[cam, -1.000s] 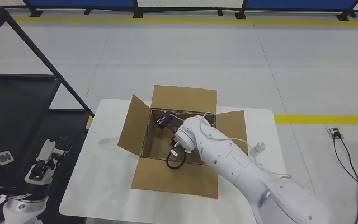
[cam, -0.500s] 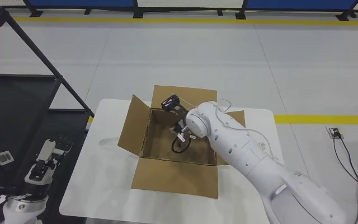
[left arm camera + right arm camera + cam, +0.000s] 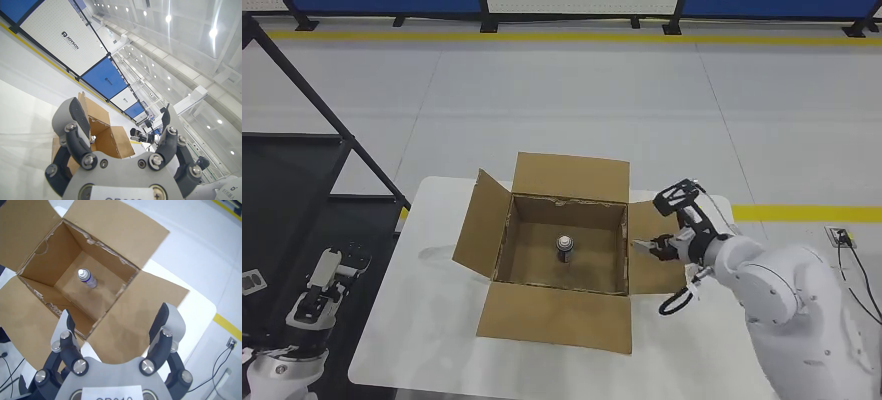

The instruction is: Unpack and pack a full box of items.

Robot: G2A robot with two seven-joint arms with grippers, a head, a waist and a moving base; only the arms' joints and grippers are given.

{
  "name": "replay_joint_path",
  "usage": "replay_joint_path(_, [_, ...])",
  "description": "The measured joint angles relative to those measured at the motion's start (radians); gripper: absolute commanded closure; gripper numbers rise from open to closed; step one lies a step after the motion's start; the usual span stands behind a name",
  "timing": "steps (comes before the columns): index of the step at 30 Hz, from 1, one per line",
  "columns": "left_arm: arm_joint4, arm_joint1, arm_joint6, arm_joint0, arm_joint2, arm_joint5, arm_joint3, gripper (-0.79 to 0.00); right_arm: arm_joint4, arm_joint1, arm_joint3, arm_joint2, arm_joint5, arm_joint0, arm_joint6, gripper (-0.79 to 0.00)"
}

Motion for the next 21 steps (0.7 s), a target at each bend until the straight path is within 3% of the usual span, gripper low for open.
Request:
replay_joint_path(4, [0.000, 0.000, 0.000, 0.000, 0.000, 0.000, 0.000, -0.785, -0.056, 0.016, 0.027, 0.145, 0.062, -0.073, -0.035, -0.785])
replay_joint_path(8, [0.000, 0.000, 0.000, 0.000, 0.000, 0.000, 0.000, -0.785, -0.075, 0.022, 0.112, 0.189, 0.103, -0.081, -0.045, -0.785])
replay_joint_path(20, [0.000, 0.000, 0.000, 0.000, 0.000, 0.000, 0.000, -0.785, -0.125, 0.028, 0.382, 0.098, 0.096, -0.008, -0.012, -0.785])
replay_joint_path(21, [0.000, 0.000, 0.000, 0.000, 0.000, 0.000, 0.000, -0.785, -0.124, 0.027, 0.396, 0.092, 0.095, -0.003, -0.015, -0.745])
